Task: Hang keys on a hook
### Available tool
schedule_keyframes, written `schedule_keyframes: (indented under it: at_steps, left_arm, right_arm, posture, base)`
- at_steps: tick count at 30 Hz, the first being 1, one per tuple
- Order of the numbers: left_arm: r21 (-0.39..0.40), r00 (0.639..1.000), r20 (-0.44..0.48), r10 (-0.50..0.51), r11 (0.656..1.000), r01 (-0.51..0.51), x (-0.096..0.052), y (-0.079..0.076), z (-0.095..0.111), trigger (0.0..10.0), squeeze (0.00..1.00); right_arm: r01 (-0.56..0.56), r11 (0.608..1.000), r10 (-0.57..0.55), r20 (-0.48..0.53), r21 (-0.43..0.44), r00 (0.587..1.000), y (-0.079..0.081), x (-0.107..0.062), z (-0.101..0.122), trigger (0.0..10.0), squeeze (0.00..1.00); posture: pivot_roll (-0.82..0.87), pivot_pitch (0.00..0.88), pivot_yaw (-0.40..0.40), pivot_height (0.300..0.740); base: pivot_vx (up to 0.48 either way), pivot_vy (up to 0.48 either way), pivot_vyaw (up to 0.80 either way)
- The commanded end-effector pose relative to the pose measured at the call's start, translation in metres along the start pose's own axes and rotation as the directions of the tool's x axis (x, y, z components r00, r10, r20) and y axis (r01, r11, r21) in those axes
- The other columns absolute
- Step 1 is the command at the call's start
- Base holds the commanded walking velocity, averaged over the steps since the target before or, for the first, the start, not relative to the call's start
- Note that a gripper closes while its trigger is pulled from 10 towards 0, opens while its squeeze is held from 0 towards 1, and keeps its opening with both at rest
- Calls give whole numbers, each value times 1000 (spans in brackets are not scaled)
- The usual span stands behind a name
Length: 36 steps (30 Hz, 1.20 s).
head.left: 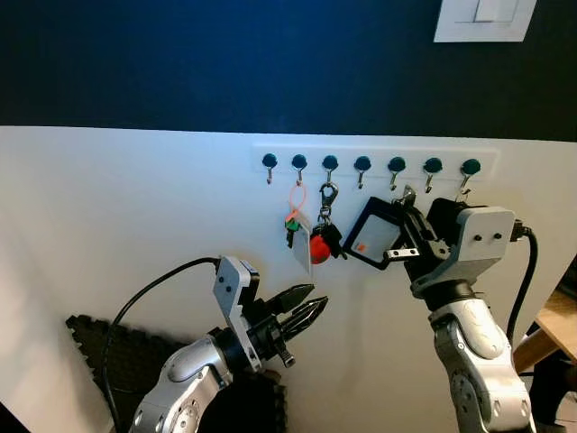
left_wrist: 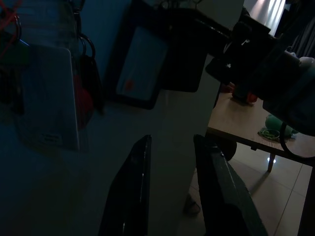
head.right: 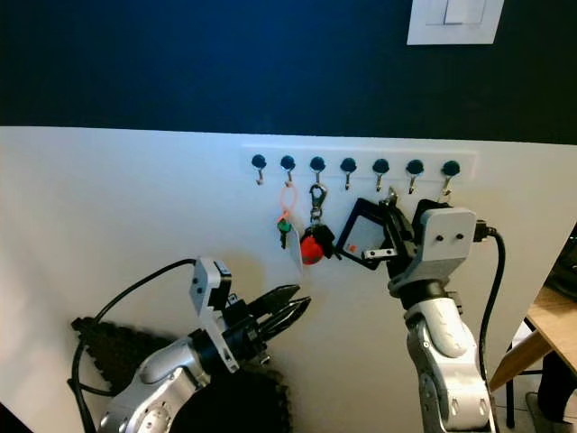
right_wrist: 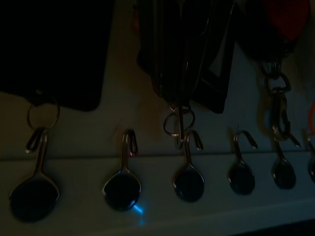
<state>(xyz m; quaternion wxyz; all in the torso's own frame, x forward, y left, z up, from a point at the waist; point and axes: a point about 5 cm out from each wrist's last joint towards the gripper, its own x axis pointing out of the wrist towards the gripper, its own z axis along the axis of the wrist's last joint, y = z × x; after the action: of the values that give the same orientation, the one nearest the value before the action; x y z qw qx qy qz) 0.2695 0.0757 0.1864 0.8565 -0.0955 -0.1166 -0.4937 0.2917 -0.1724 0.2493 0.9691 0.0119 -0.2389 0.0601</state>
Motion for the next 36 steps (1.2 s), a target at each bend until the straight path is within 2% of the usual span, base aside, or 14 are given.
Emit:
schedule_keyframes:
  at_steps: [1, 11, 15, 17, 20, 26, 32, 36]
  left_arm:
    - [11, 1000, -2, -6, 1000, 6, 0, 0, 2, 10000, 0]
    - [13, 1000, -9, -12, 1000, 12, -1, -1, 1, 10000, 0]
    - [15, 1000, -10, -12, 1000, 12, -1, -1, 2, 10000, 0]
    - [19, 1000, -9, -11, 1000, 11, 0, -1, 2, 10000, 0]
    - [20, 1000, -8, -10, 1000, 10, 0, -1, 2, 10000, 0]
    - [21, 1000, -6, -11, 1000, 11, 0, -1, 3, 10000, 0]
    - [19, 1000, -7, -12, 1000, 13, 1, -1, 3, 10000, 0]
    - [25, 1000, 8, -15, 1000, 15, 4, -1, 7, 10000, 0]
  right_arm:
    - [-1, 1000, 1, -21, 18, 1000, 0, 2, -3, 10000, 0]
    - [-1, 999, 4, -70, 40, 998, 1, -2, -13, 10000, 0]
    - [-9, 999, 12, -58, 40, 998, 2, -3, -12, 10000, 0]
    - [-38, 999, 38, 16, 36, 999, 5, -4, -5, 10000, 0]
    - [-49, 998, 47, 47, 36, 998, 7, -5, -2, 10000, 0]
    - [-40, 999, 38, 193, 9, 981, 6, -6, 18, 10000, 0]
    - [-35, 999, 31, 199, 13, 979, 4, -3, 22, 10000, 0]
    - [-68, 997, 63, 140, 29, 988, 5, 5, 17, 10000, 0]
  posture:
    - [63, 44, 50, 740]
    - [63, 44, 49, 740]
    - [62, 47, 50, 740]
    - [62, 49, 51, 740]
    - [62, 49, 51, 740]
    - [61, 54, 53, 740]
    - [59, 56, 54, 740]
    - [60, 57, 55, 740]
  base:
    - [0, 0, 0]
    - [0, 0, 0]
    - [0, 0, 0]
    - [0, 0, 0]
    - [0, 0, 0]
    - [0, 0, 0]
    - [0, 0, 0]
    - [0, 0, 0]
